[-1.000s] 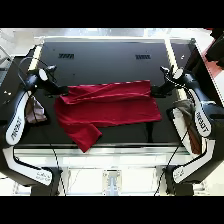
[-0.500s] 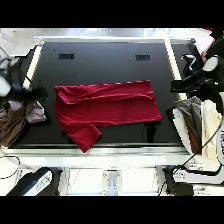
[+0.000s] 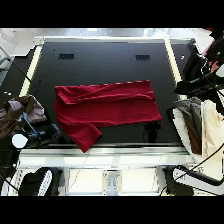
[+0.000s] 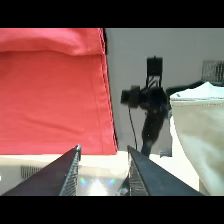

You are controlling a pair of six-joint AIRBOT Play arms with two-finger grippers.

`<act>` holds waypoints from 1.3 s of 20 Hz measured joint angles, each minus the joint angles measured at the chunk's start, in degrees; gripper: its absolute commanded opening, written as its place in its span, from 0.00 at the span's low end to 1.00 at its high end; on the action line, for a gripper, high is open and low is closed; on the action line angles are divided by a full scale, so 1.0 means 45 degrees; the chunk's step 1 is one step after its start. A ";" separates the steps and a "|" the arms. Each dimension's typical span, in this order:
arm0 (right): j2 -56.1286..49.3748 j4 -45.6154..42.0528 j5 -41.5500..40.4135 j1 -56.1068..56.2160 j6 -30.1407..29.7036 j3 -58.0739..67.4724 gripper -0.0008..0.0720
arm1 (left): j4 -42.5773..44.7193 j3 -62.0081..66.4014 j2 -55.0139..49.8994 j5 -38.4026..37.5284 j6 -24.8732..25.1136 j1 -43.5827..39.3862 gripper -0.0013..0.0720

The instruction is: Fold the shirts.

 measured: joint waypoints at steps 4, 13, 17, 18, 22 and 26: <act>0.1535 0.0053 -0.1375 -0.0039 -0.0083 -0.2244 0.49 | -0.2040 -0.1103 -0.0665 0.0724 0.0058 0.0000 0.64; 0.2662 0.0384 -0.2463 -0.0039 -0.0092 -0.3905 0.49 | -0.4847 -0.1530 -0.3463 0.1875 0.2157 -0.0024 0.64; 0.2715 0.0656 -0.2526 -0.0039 -0.0087 -0.3978 0.48 | -0.5552 -0.1574 -0.4449 0.2346 0.3181 -0.0024 0.04; 0.2744 0.0695 -0.2535 -0.0039 -0.0087 -0.3978 0.48 | -0.5712 -0.1564 -0.4527 0.2404 0.3322 -0.0024 0.04; 0.3279 0.0223 -0.2550 -0.0097 0.0005 -0.4017 0.49 | -0.6057 -0.1554 -0.4265 0.2492 0.3910 -0.0024 0.04; 0.4779 -0.0792 -0.2778 -0.1583 0.1001 -0.5357 0.48 | -0.6319 -0.1549 -0.3206 0.2463 0.4143 -0.0024 0.04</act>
